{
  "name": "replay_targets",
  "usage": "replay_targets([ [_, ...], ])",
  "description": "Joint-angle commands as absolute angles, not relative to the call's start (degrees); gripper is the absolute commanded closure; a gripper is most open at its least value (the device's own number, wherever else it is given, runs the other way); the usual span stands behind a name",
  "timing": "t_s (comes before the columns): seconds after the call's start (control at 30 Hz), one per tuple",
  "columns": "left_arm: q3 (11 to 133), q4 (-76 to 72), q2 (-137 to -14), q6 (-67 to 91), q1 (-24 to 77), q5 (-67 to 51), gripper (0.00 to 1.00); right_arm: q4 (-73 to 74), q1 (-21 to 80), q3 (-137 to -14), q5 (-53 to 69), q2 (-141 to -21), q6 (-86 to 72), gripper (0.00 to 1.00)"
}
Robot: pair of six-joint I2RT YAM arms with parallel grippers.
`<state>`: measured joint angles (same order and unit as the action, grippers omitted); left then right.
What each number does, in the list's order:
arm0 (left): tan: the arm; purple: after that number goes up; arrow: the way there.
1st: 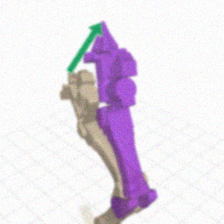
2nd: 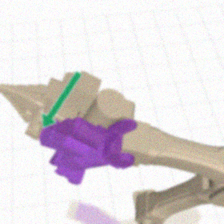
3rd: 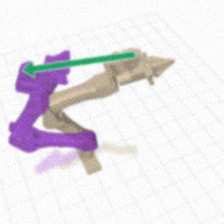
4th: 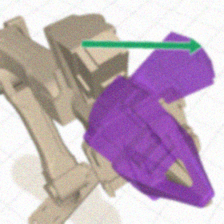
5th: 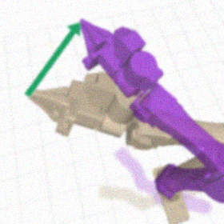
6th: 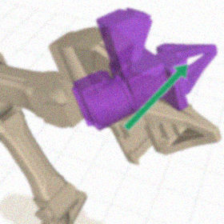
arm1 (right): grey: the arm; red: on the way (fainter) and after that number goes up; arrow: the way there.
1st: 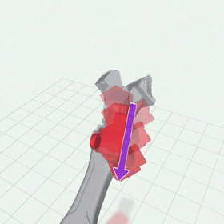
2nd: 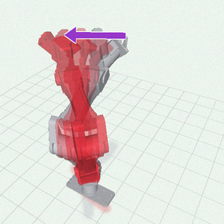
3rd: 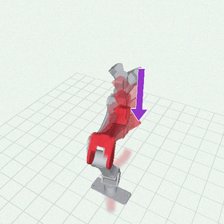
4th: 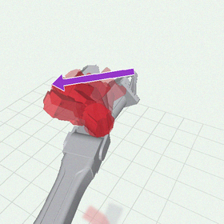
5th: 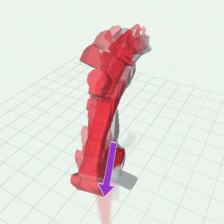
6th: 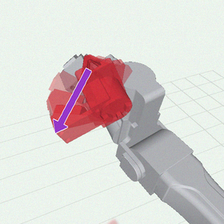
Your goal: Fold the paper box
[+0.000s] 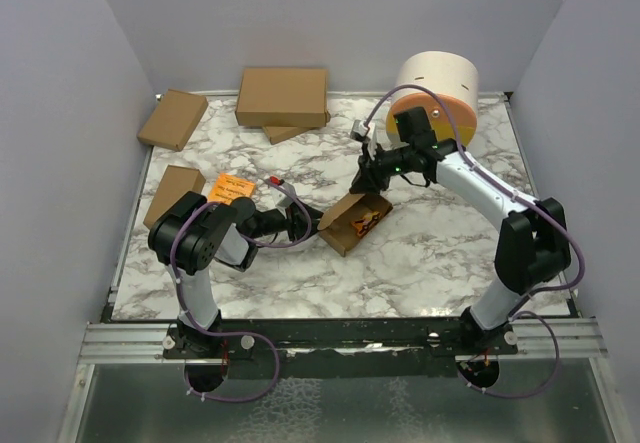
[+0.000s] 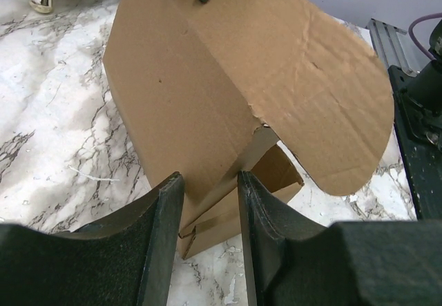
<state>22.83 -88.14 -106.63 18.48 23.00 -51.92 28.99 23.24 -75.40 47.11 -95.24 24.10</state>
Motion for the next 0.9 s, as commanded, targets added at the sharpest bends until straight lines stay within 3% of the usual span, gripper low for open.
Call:
replay_targets([
  [0.0,23.68,-100.11,-107.28,17.64,23.29,-53.75,0.60,34.66,23.88,-76.11,44.53,-94.06,26.87,0.77],
  [0.57,18.46,-100.54,-104.93,18.86,23.29,-53.04,0.58,36.40,23.91,-70.29,41.06,-93.38,29.59,0.81],
  [0.87,12.02,-92.44,-93.87,17.37,23.21,-44.58,0.54,36.15,23.91,-69.78,40.56,-94.73,29.31,0.81],
])
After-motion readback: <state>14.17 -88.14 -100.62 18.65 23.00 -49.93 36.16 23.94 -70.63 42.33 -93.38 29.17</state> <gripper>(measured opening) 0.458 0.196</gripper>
